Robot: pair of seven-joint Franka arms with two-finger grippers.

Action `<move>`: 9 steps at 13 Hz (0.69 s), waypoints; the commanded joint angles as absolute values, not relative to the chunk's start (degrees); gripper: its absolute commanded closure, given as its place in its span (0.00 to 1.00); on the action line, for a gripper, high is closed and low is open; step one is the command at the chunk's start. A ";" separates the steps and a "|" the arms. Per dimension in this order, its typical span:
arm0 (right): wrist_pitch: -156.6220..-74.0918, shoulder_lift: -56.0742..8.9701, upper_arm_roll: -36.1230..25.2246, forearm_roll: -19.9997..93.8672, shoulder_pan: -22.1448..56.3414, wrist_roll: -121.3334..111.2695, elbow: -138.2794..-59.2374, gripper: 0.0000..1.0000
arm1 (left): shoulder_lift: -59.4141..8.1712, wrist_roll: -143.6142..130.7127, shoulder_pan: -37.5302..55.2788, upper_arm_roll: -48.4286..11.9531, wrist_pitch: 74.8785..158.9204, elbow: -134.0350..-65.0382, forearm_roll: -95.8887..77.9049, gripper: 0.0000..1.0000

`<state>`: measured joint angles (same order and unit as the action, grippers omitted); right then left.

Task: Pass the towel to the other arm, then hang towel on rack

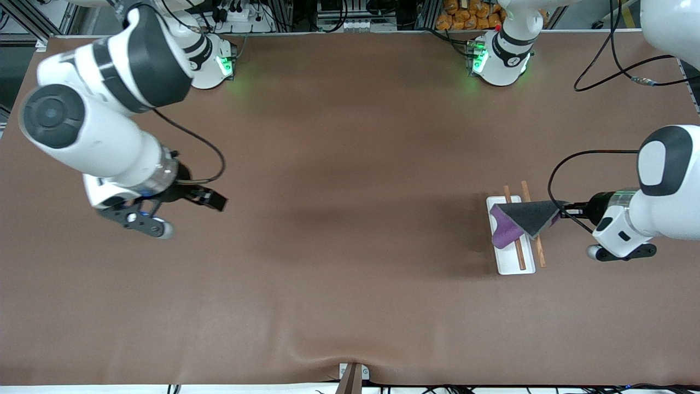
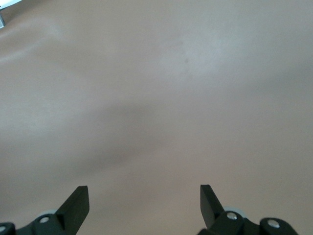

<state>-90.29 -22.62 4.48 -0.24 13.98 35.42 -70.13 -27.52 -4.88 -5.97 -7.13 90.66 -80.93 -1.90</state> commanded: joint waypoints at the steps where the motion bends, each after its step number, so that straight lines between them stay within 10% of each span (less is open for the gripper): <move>1: -89.83 -20.39 5.45 -2.29 10.56 28.41 -71.63 0.00 | -28.30 -2.38 -8.08 -7.56 91.49 -80.68 -0.35 1.00; 9: -88.68 -11.35 5.71 -1.15 -0.16 14.85 -82.33 0.00 | -30.67 0.09 -12.03 -7.56 92.64 -80.77 -0.44 1.00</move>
<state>-86.86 -16.63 4.49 -1.27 2.56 15.88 -75.45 -30.16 -0.87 -10.58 -7.11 92.17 -80.99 -1.70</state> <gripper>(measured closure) 0.000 0.982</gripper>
